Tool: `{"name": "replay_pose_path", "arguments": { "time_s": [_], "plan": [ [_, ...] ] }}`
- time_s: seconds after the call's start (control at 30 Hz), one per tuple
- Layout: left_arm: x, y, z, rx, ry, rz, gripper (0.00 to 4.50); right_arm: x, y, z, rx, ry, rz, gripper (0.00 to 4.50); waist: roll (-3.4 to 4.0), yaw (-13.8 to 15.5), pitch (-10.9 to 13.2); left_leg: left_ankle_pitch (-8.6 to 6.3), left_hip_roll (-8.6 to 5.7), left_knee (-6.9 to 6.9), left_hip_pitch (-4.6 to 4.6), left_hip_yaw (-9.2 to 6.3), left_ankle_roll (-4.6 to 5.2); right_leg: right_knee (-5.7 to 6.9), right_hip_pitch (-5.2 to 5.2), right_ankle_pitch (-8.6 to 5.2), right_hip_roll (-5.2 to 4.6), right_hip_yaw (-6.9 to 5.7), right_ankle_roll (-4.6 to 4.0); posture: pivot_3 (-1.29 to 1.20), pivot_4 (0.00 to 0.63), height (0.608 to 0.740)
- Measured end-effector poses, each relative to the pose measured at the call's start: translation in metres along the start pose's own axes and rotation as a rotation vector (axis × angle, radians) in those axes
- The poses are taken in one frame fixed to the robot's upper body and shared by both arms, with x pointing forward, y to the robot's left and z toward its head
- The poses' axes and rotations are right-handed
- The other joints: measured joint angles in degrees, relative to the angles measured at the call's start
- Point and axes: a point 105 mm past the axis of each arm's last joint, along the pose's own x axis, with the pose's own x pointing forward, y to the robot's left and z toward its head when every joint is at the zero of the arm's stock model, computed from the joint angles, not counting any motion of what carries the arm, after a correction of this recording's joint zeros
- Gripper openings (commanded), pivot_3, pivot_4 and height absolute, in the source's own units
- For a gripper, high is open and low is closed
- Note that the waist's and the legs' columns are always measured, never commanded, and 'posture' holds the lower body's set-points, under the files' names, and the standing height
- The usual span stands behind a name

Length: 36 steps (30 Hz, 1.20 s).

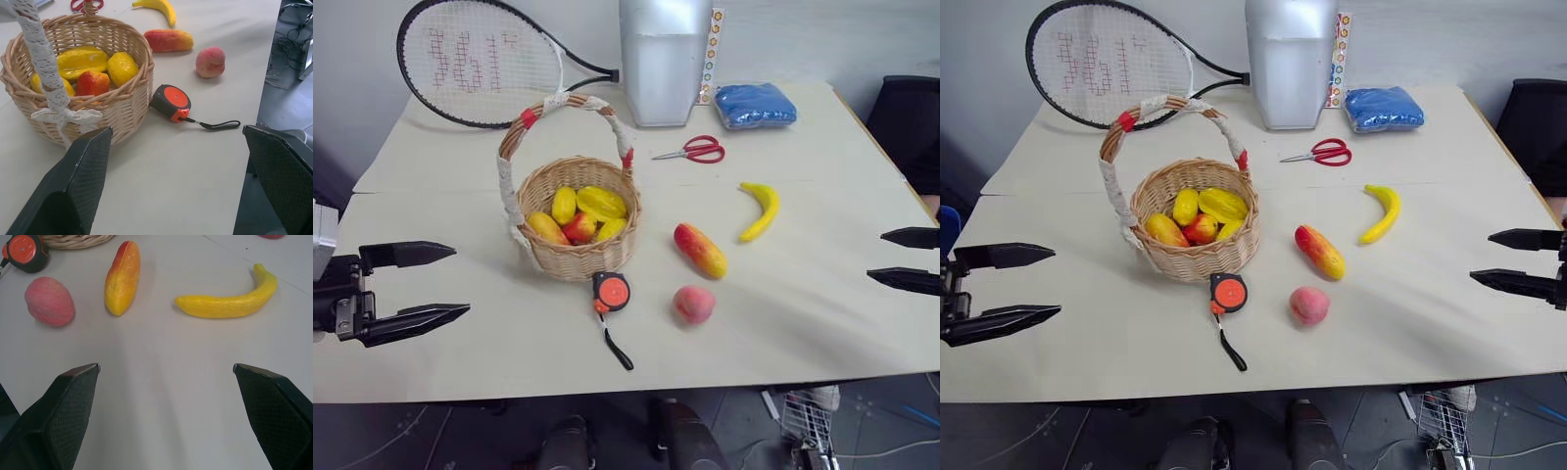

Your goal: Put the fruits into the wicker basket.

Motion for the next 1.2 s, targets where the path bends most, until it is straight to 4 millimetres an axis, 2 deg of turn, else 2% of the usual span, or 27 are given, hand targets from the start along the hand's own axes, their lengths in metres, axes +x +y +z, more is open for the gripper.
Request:
{"name": "replay_pose_path", "arguments": {
  "time_s": [0.47, 0.67, 0.83, 0.9, 0.97, 1.03, 1.2],
  "plan": [
    [0.007, 0.0, -0.009, 0.032, 0.023, 0.029, 4.47, 0.007, 0.003, -0.009, -0.004, 0.011, 0.018, 4.5, 0.0, -0.73, 0.0, 0.01, 0.07, 0.0, 0.01, 0.07, -0.13, 0.0, -0.01, 0.01, 0.07, 0.04, 0.02, 0.0, 0.15, 0.74],
    [0.004, 0.009, -0.014, 0.062, 0.063, 0.063, 4.47, 0.006, 0.001, -0.009, -0.035, 0.024, 0.006, 4.5, 0.0, -0.75, 0.0, 0.01, 0.08, 0.0, 0.03, 0.11, -0.14, 0.0, -0.01, 0.01, 0.1, 0.06, 0.02, 0.0, 0.15, 0.74],
    [0.008, 0.009, -0.009, 0.072, 0.039, 0.04, 4.47, 0.01, 0.003, -0.005, -0.042, 0.022, 0.027, 4.5, 0.0, -0.75, 0.0, 0.01, 0.1, 0.01, 0.03, 0.14, -0.15, 0.02, -0.02, 0.02, 0.09, 0.09, 0.03, 0.0, 0.15, 0.74],
    [0.012, 0.007, -0.003, 0.078, 0.011, 0.007, 4.47, 0.017, 0.011, 0.003, -0.056, 0.011, 0.076, 4.5, 0.01, -0.74, 0.0, 0.05, 0.12, 0.03, 0.03, 0.14, -0.21, 0.04, -0.02, 0.02, 0.1, 0.09, 0.05, 0.0, 0.15, 0.74],
    [0.024, -0.001, 0.006, 0.085, -0.026, -0.086, 4.47, 0.035, 0.031, 0.02, -0.105, -0.031, 0.178, 4.5, 0.01, -0.77, -0.01, 0.04, 0.18, 0.08, 0.04, 0.13, -0.25, 0.07, -0.01, 0.04, 0.15, 0.09, 0.07, 0.0, 0.15, 0.74],
    [0.035, -0.012, 0.012, 0.1, -0.023, -0.186, 4.47, 0.052, 0.051, 0.028, -0.154, -0.042, 0.266, 4.5, 0.01, -0.76, -0.01, 0.02, 0.24, 0.08, 0.03, 0.13, -0.33, 0.08, 0.0, 0.05, 0.2, 0.1, 0.08, 0.0, 0.15, 0.74],
    [0.046, -0.027, 0.011, 0.112, 0.036, -0.332, 4.47, 0.111, 0.095, 0.044, -0.242, -0.134, 0.414, 4.5, 0.01, -1.02, -0.01, 0.02, 0.49, 0.12, 0.06, 0.33, -0.61, 0.1, -0.1, 0.02, 0.76, 0.27, 0.03, 0.0, 0.15, 0.74]
  ]
}}
